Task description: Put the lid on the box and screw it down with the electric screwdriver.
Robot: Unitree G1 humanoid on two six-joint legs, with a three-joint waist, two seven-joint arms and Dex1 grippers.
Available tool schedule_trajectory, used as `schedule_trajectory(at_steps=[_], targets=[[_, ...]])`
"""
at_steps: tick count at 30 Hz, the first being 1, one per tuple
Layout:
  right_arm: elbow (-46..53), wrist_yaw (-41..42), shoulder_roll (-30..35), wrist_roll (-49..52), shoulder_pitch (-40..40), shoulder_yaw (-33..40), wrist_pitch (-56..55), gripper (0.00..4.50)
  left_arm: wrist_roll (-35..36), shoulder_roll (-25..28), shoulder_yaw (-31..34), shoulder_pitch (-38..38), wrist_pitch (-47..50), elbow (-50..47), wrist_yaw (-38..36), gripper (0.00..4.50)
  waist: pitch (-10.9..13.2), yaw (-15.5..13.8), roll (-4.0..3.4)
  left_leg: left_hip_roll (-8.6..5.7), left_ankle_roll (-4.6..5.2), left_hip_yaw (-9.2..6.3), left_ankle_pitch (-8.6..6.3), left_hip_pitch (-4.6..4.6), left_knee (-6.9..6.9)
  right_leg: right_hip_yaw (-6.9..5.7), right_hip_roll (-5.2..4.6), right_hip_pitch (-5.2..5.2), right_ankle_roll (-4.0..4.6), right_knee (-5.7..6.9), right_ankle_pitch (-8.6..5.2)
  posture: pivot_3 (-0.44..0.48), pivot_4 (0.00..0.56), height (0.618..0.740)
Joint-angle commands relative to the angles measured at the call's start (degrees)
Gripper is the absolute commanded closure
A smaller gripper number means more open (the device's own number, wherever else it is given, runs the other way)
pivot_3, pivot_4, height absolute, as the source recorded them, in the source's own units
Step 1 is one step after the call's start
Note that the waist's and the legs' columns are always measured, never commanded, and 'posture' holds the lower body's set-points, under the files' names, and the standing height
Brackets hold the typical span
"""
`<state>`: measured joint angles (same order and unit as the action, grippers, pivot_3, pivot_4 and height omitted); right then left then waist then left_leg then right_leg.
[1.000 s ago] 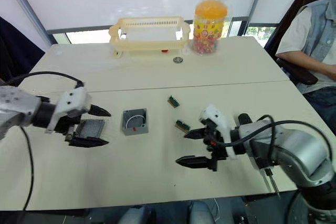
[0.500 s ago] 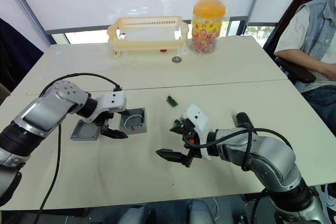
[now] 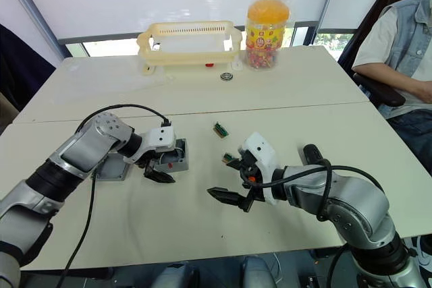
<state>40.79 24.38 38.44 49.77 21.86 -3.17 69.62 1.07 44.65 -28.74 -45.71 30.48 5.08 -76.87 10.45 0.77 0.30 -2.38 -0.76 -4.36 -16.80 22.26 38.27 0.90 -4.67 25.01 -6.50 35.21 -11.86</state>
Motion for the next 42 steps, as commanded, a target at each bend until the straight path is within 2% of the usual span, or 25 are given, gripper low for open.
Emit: schedule_trajectory(at_steps=[1, 5, 12, 16, 22, 35, 42], targets=[[2.41, -0.41, 0.16, 0.66, -0.17, 1.47, -0.4, 0.0, -0.81, -0.16, 0.65, 0.33, -0.79, -0.48, -0.42, 2.39, 0.0, -0.04, 0.0, 0.0, 0.0, 0.0, 0.0, 0.0, 0.0, 0.0, 0.0, 0.0, 0.0, 0.0, 0.0, 0.0, 0.15, 0.74], [2.46, -0.34, 0.32, 0.73, -0.57, 1.51, -0.69, 0.0, -0.88, -0.46, 1.05, 0.4, -0.28, -1.11, -0.92, 4.46, -0.01, -0.16, 0.01, 0.0, 0.0, 0.0, 0.0, 0.0, 0.02, 0.01, -0.02, -0.01, 0.0, 0.0, 0.0, 0.0, 0.15, 0.74], [3.19, 1.47, 2.27, 1.22, -2.51, 2.57, -1.39, 0.0, 0.57, -0.37, 2.04, 0.74, -1.85, -3.82, -2.46, 4.46, -0.01, -0.12, 0.01, 0.0, 0.0, -0.02, 0.0, 0.0, 0.04, 0.01, -0.02, -0.02, 0.0, 0.0, 0.0, 0.0, 0.15, 0.74], [5.52, 5.94, 7.52, 4.47, -6.59, 6.72, -1.2, 0.0, 3.91, 0.37, 3.16, 2.38, -8.13, -7.96, -7.05, 4.46, 0.0, -0.22, 0.01, 0.06, 0.0, -0.05, 0.0, 0.01, 0.03, 0.01, -0.02, -0.02, -0.01, -0.02, 0.0, 0.0, 0.15, 0.74], [6.07, 9.27, 13.6, 5.0, -11.66, 9.95, -2.85, 0.0, 4.49, -0.83, 0.73, 3.76, -13.8, -11.04, -11.38, 4.46, -0.01, -0.16, 0.01, 0.07, 0.0, 0.04, 0.0, -0.08, 0.07, 0.01, -0.03, -0.14, 0.0, -0.02, 0.0, 0.0, 0.15, 0.74], [6.99, 3.12, 11.52, 8.23, -11.25, 9.38, -1.98, 0.0, -4.43, -5.98, -4.72, -1.96, -32.66, 3.16, -14.98, 4.46, 0.0, -0.27, 0.03, 0.03, 0.0, 0.05, 0.0, -0.08, 0.08, 0.02, -0.02, -0.15, 0.0, -0.02, 0.01, 0.0, 0.15, 0.74], [8.05, 1.18, 11.3, 9.42, -13.7, 9.07, -2.39, 0.0, -3.81, -6.61, -6.08, -3.66, -35.78, 5.24, -15.63, 4.46, -0.01, -0.25, 0.03, 0.03, 0.0, 0.04, 0.0, -0.09, 0.08, 0.02, -0.01, -0.15, 0.0, -0.01, 0.01, 0.0, 0.15, 0.74]])
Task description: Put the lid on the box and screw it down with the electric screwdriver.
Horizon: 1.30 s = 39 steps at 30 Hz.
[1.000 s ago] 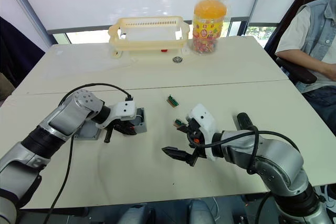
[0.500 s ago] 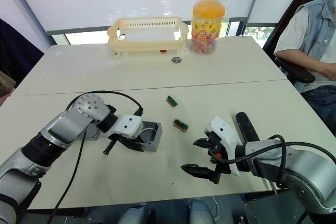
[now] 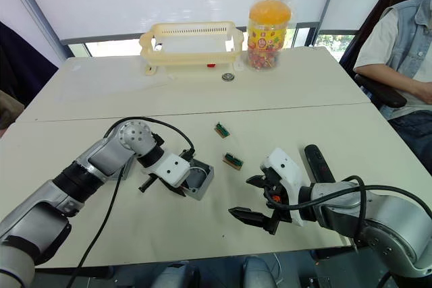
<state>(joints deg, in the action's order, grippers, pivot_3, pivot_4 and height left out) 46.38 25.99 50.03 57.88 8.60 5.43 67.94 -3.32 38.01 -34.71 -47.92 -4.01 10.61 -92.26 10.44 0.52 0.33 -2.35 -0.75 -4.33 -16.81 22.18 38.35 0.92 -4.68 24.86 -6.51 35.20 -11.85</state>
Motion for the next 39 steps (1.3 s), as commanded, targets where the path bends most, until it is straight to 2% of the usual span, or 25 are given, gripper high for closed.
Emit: schedule_trajectory(at_steps=[1, 5, 8, 12, 17, 21, 23, 25, 27, 29, 33, 36, 39], targets=[[2.54, -0.57, -0.27, 1.28, -0.61, 0.33, -0.85, 0.0, 0.76, 0.07, -0.27, -1.53, -1.43, -0.23, -0.24, 4.46, 0.0, 0.02, 0.0, 0.0, 0.0, 0.0, 0.0, 0.0, 0.0, 0.0, 0.0, 0.0, 0.0, 0.0, 0.0, 0.0, 0.15, 0.74], [2.49, -1.1, -0.35, 1.01, -0.74, -0.33, -1.18, 0.0, 1.51, -0.1, -0.6, -1.79, -1.68, 0.24, -0.24, 4.46, 0.0, 0.04, 0.0, 0.0, 0.0, 0.0, 0.0, -0.01, 0.0, 0.0, 0.0, 0.0, 0.0, 0.01, 0.0, 0.0, 0.15, 0.74], [2.24, -1.27, -0.36, 0.97, -0.45, -0.7, -1.31, 0.0, 1.67, -0.27, -0.55, -2.2, -2.79, 1.32, -0.24, 3.27, 0.0, -0.01, 0.0, 0.0, 0.0, 0.0, 0.0, 0.0, 0.01, 0.0, 0.0, 0.0, 0.0, 0.01, 0.0, 0.0, 0.15, 0.74], [1.75, -0.91, -0.02, 1.02, 0.12, -0.9, -1.27, 0.0, 2.67, -0.22, 1.26, -3.68, -1.35, 0.78, -0.24, 1.33, 0.0, 0.03, 0.0, 0.0, 0.0, 0.0, 0.0, -0.01, 0.01, 0.0, 0.0, -0.01, 0.0, 0.01, 0.0, 0.0, 0.15, 0.74], [0.71, 0.71, 0.62, 0.97, 0.91, -0.84, -1.49, 0.0, 7.36, 2.03, 5.17, -7.39, 6.89, -3.4, -0.24, 1.33, 0.0, 0.07, 0.0, 0.0, 0.0, -0.01, 0.0, 0.0, 0.02, 0.0, 0.01, -0.01, 0.0, 0.02, 0.0, 0.0, 0.15, 0.74], [-0.68, 2.18, -0.29, 2.01, 1.82, -0.16, -2.38, 0.0, 12.78, 4.35, 12.13, -10.56, 21.43, -6.61, 0.69, 1.33, 0.0, 0.2, 0.0, 0.0, 0.0, -0.03, 0.0, -0.01, 0.02, 0.0, 0.02, 0.0, -0.01, 0.03, 0.0, 0.0, 0.15, 0.74], [-1.69, 2.44, -1.3, 4.14, 3.34, 1.42, -3.23, 0.0, 14.98, 5.45, 17.78, -11.87, 30.92, -5.78, 5.22, 1.33, 0.0, 0.31, 0.0, 0.01, 0.01, -0.02, 0.0, -0.02, 0.02, -0.01, 0.04, 0.0, -0.01, 0.04, 0.0, 0.0, 0.15, 0.74], [-3.38, 1.48, -3.46, 8.51, 7.56, 3.34, -4.46, 0.0, 14.79, 6.28, 24.91, -11.37, 38.06, -3.04, 15.09, 1.33, 0.01, 0.67, 0.0, 0.02, 0.01, -0.08, 0.0, -0.07, 0.02, 0.01, 0.06, 0.0, -0.01, 0.07, -0.01, 0.0, 0.15, 0.74], [-4.87, 0.92, -4.23, 9.49, 12.37, 3.13, -4.8, 0.0, 12.65, 8.17, 29.77, -8.88, 45.76, -2.08, 24.13, 0.73, 0.01, 1.04, -0.01, 0.05, 0.02, -0.12, -0.01, -0.21, -0.01, 0.08, 0.07, -0.01, -0.02, 0.15, -0.01, 0.0, 0.15, 0.74], [-5.08, 3.19, -2.76, 8.57, 15.85, 1.22, -4.67, 0.0, 13.54, 11.46, 33.82, -3.46, 53.28, -6.81, 27.44, 0.05, 0.0, 1.31, -0.02, 0.06, 0.02, -0.13, -0.01, -0.35, -0.1, 0.12, 0.09, -0.06, -0.03, 0.21, -0.02, 0.0, 0.15, 0.74], [-6.75, 8.59, -0.94, 4.27, 21.42, -3.81, -6.3, 0.0, 13.92, 16.35, 41.41, 6.21, 69.19, -14.9, 35.87, 0.05, 0.15, 1.6, 0.23, 0.16, 0.02, -0.21, -0.01, -0.36, -0.17, 0.06, 0.09, -0.1, -0.06, 0.17, -0.1, 0.0, 0.15, 0.74], [-7.42, 14.86, 0.39, -0.61, 23.45, -9.45, -8.63, 0.0, 12.01, 21.09, 45.46, 12.83, 79.78, -13.83, 41.65, 0.05, 0.24, 1.57, 0.44, 0.14, 0.01, -0.16, -0.01, -0.32, -0.11, 0.13, 0.04, -0.08, -0.06, 0.16, -0.09, 0.0, 0.15, 0.74], [-7.87, 19.87, 1.46, -6.87, 22.44, -14.84, -12.59, 0.0, 12.48, 23.02, 48.76, 18.02, 83.51, -11.28, 45.16, 0.05, 0.24, 1.38, 0.44, 0.13, 0.01, -0.16, -0.02, -0.36, -0.13, 0.12, 0.03, -0.09, -0.06, 0.15, -0.09, 0.0, 0.15, 0.74]])
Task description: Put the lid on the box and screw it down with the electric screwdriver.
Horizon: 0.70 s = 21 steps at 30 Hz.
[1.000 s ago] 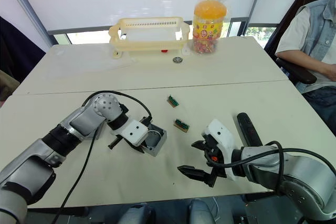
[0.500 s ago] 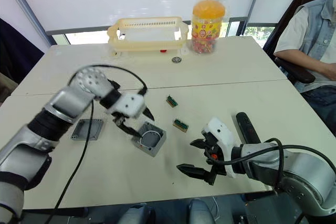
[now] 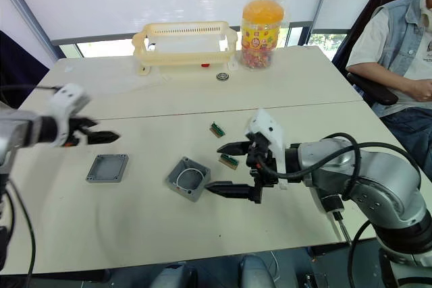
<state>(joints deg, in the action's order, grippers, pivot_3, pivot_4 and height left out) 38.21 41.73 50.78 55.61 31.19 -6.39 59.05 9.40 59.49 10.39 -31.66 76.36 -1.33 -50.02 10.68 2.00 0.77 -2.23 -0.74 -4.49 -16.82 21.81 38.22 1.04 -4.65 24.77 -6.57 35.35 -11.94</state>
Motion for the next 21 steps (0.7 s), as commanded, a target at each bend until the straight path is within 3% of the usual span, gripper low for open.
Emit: schedule_trajectory(at_steps=[1, 9, 21], targets=[[0.13, 5.25, 0.85, -6.46, -0.34, -4.52, -4.74, 0.0, 0.43, 1.62, 4.27, 2.86, 4.18, 1.17, 3.38, 0.05, 0.0, -0.4, 0.0, 0.0, 0.0, 0.0, 0.0, 0.0, 0.0, -0.01, 0.0, 0.0, 0.0, 0.0, 0.0, 0.0, 0.15, 0.74], [-1.66, 6.32, -3.2, -12.04, 1.9, -8.41, -5.81, 0.0, 3.65, -0.03, 1.37, 1.01, 7.43, 5.4, 7.33, 0.05, -0.04, -1.44, 0.1, -0.03, -0.19, -0.02, 0.09, -0.02, 0.01, -0.02, -0.06, -0.05, 0.03, 0.03, 0.02, 0.0, 0.15, 0.74], [-0.65, -4.09, -10.46, -13.11, 0.8, -5.83, -0.58, 0.0, 5.08, -1.4, -7.18, -6.07, 4.07, 14.08, 9.05, 0.05, -0.06, -1.34, 0.13, -0.06, -0.23, 0.0, 0.11, 0.02, -0.02, 0.01, -0.07, 0.07, 0.05, 0.1, 0.03, 0.0, 0.15, 0.74]])
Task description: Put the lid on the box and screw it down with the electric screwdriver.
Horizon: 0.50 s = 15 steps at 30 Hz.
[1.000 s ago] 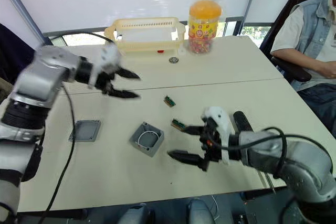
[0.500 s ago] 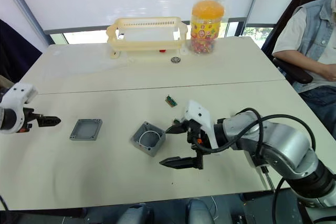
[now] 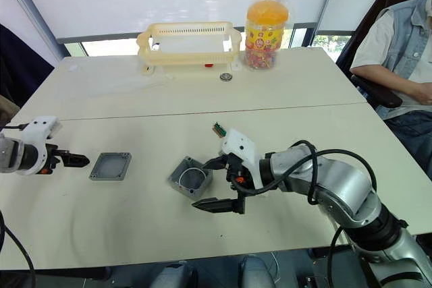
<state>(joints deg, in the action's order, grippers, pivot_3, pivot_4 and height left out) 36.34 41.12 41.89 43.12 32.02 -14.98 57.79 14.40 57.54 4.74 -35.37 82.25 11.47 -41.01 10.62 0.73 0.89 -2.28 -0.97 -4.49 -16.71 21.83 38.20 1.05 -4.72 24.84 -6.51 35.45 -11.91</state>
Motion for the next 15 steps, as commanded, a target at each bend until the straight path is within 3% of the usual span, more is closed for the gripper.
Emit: schedule_trajectory(at_steps=[1, 15], targets=[[1.04, -4.48, -2.13, -0.73, -0.07, 3.24, 0.96, 0.0, 0.06, 0.47, -2.35, -2.81, -2.36, 1.84, -0.07, 0.05, 0.0, -0.08, 0.0, 0.0, -0.01, 0.0, 0.01, 0.0, 0.0, 0.0, 0.0, 0.0, 0.0, 0.01, 0.0, 0.0, 0.15, 0.74], [3.69, -9.36, -4.74, 1.22, -0.43, 5.78, 4.33, 0.0, -0.16, -2.63, -8.26, -6.09, -4.47, 6.05, -0.27, 0.05, 0.0, 0.03, 0.0, -0.05, -0.02, 0.01, 0.02, 0.02, 0.0, 0.0, 0.0, 0.01, 0.0, 0.01, 0.0, 0.0, 0.15, 0.74]])
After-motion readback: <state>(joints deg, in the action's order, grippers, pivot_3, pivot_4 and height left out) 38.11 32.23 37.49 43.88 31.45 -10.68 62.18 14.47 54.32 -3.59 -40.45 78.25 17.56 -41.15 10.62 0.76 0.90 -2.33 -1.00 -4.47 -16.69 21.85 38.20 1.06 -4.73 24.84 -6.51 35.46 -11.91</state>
